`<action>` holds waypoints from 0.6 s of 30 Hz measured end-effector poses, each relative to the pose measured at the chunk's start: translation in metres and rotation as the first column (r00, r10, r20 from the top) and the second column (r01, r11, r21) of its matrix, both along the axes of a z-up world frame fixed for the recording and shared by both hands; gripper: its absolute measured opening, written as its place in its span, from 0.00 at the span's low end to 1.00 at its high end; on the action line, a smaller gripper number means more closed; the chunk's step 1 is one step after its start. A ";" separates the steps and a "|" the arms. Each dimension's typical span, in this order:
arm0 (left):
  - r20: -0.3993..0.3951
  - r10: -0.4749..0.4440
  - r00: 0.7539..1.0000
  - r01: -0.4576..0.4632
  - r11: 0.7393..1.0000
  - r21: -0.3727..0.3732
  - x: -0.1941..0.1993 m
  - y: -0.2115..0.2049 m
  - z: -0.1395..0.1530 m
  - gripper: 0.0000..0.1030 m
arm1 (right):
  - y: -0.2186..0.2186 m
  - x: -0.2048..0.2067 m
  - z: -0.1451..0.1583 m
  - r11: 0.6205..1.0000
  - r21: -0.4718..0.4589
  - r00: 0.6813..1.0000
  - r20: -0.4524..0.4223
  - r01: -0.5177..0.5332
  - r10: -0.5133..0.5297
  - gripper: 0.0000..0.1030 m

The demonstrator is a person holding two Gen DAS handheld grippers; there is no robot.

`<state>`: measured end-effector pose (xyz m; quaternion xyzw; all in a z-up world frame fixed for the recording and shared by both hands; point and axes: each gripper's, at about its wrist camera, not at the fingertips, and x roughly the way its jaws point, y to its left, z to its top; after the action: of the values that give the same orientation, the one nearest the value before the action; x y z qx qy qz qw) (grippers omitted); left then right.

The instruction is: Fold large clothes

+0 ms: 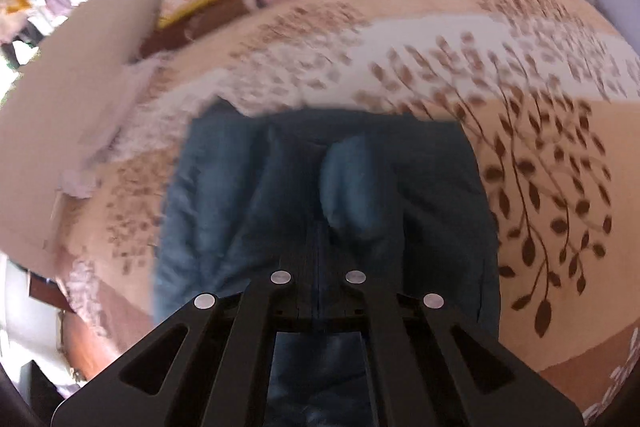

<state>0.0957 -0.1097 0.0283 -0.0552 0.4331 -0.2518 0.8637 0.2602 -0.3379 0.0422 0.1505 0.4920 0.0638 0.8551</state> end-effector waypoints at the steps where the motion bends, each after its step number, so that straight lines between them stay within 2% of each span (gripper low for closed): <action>1: -0.005 -0.009 1.000 0.009 1.000 0.004 0.001 -0.003 -0.004 0.21 | -0.003 -0.001 -0.008 1.000 -0.006 1.000 -0.010 0.008 -0.008 0.00; 5: 0.006 -0.037 0.999 0.037 0.998 0.045 0.004 -0.018 -0.008 0.21 | -0.014 -0.007 -0.038 0.998 -0.041 0.999 -0.005 0.041 -0.041 0.00; 10: 0.018 -0.066 0.998 0.064 0.995 0.073 0.004 -0.035 -0.009 0.22 | -0.032 -0.013 -0.064 0.997 -0.028 0.997 0.012 0.078 -0.078 0.00; 18: 0.008 -0.050 0.999 0.049 0.993 0.105 0.008 -0.046 -0.012 0.24 | -0.031 -0.015 -0.073 0.994 -0.066 0.996 0.021 0.083 -0.082 0.00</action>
<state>0.1034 -0.1553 0.0166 0.0021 0.4421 -0.2504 0.8613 0.2448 -0.3685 -0.0311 0.1416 0.4794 0.0133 0.8660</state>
